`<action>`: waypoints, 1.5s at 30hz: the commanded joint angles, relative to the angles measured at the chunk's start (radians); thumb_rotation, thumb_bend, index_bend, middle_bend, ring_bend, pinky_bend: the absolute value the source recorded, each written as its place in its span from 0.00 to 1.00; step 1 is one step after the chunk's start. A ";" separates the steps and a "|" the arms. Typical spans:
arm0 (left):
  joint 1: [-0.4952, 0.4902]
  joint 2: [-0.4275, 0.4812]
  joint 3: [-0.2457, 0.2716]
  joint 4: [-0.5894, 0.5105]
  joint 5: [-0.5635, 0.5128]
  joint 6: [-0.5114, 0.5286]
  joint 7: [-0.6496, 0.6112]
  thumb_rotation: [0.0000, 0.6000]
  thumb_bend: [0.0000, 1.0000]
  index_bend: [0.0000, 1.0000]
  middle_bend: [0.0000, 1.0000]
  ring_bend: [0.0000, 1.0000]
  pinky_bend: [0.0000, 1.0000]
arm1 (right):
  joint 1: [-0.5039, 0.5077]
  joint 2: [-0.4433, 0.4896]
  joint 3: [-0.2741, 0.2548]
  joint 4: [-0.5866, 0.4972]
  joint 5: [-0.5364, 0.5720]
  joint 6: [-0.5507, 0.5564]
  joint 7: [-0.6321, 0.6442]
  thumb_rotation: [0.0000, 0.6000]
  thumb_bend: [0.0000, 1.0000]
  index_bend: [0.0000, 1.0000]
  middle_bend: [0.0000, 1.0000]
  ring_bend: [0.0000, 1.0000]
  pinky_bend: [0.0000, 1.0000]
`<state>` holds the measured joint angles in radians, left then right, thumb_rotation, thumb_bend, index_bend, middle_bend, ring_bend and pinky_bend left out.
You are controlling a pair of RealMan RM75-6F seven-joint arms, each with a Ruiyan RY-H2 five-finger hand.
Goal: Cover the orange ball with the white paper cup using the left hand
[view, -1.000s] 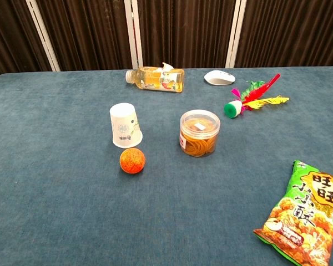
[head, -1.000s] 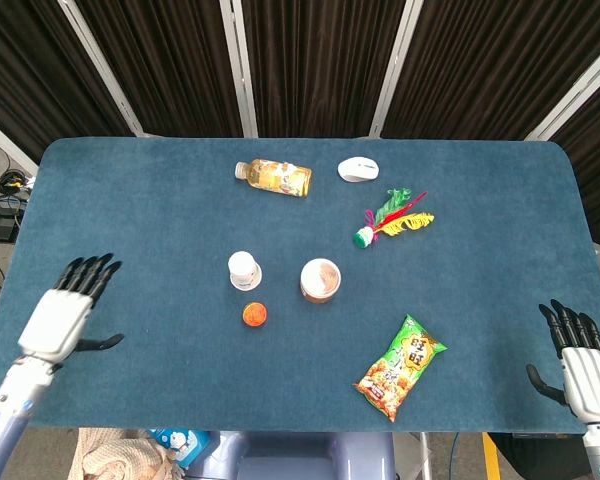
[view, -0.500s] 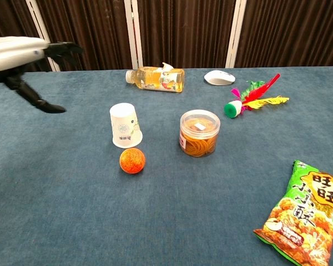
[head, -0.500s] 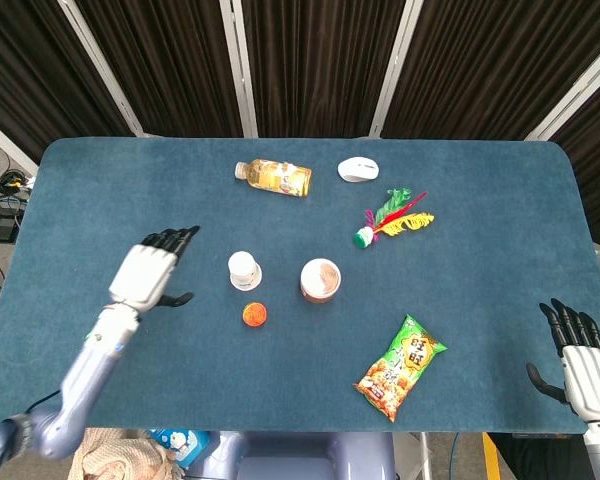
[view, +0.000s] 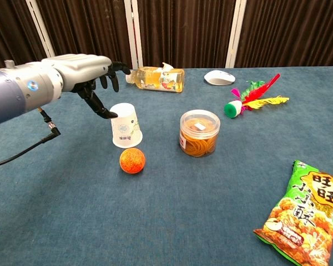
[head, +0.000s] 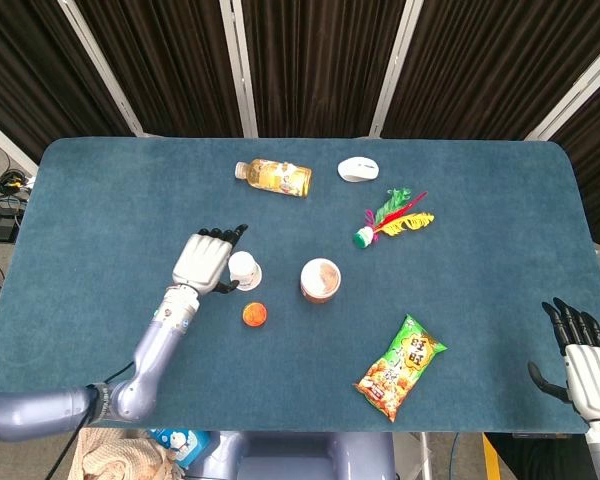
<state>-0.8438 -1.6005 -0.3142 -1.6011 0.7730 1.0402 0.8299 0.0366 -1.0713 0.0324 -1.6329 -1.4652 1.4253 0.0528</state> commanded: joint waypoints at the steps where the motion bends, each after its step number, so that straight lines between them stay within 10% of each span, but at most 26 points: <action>1: -0.026 -0.028 0.006 0.031 -0.026 0.007 0.016 1.00 0.22 0.10 0.27 0.24 0.31 | 0.000 0.000 0.000 0.001 0.001 -0.001 0.002 1.00 0.35 0.00 0.00 0.00 0.03; 27: -0.080 -0.093 0.050 0.106 -0.070 0.047 -0.011 1.00 0.33 0.25 0.45 0.38 0.41 | -0.004 0.002 0.001 0.001 0.006 0.004 0.007 1.00 0.35 0.00 0.00 0.00 0.03; 45: 0.000 0.113 0.105 -0.257 0.111 0.095 -0.135 1.00 0.33 0.24 0.44 0.38 0.41 | -0.005 -0.001 -0.001 -0.002 0.004 0.006 -0.008 1.00 0.35 0.00 0.00 0.00 0.03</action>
<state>-0.8579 -1.5111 -0.2292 -1.8294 0.8605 1.1310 0.7085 0.0319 -1.0719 0.0318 -1.6347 -1.4615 1.4310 0.0451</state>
